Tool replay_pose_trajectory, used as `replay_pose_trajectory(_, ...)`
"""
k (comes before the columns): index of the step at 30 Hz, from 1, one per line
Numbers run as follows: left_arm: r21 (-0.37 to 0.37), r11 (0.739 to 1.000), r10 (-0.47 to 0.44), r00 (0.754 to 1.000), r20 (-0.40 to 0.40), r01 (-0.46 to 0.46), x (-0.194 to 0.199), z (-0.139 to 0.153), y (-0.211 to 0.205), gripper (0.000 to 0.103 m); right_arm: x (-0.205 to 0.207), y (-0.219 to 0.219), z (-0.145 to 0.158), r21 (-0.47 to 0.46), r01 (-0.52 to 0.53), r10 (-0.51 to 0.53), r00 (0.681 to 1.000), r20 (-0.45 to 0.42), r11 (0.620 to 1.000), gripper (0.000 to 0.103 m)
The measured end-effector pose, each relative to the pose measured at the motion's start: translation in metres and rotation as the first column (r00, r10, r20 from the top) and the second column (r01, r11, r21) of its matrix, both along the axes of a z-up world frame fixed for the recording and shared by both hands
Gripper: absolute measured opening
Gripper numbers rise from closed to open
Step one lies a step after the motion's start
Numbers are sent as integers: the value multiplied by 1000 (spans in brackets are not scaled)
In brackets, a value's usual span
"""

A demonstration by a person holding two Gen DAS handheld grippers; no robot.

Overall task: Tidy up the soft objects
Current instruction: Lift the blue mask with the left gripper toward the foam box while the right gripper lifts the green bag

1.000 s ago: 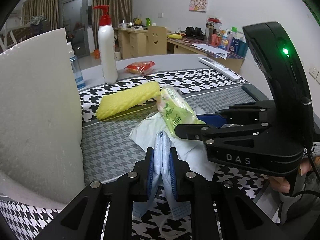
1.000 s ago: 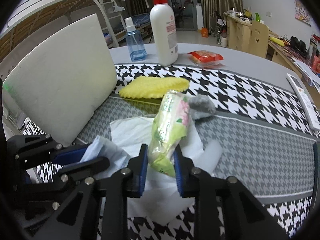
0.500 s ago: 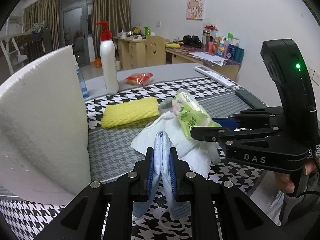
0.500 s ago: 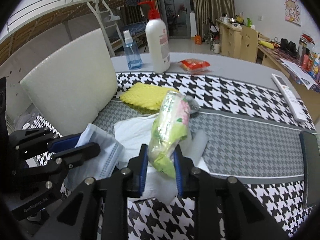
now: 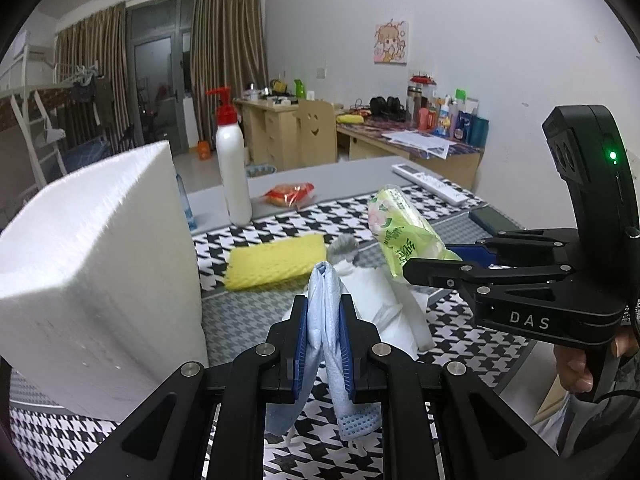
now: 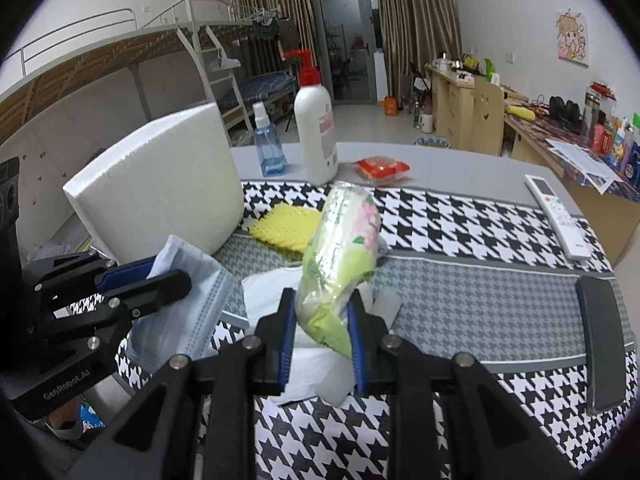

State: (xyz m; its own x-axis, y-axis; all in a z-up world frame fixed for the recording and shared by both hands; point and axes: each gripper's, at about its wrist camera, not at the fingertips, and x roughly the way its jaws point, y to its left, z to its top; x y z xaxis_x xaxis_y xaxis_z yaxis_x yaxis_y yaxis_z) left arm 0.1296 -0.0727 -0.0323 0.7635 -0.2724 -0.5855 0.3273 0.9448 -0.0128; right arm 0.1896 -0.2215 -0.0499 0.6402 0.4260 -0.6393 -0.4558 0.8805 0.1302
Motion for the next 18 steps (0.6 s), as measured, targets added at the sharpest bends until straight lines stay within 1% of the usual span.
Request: replay_pose_trajectory(18,-14,1000,9,995,104,-7,-4,30,11,16,-16,3,27,30,26,-29,994,103,999,29)
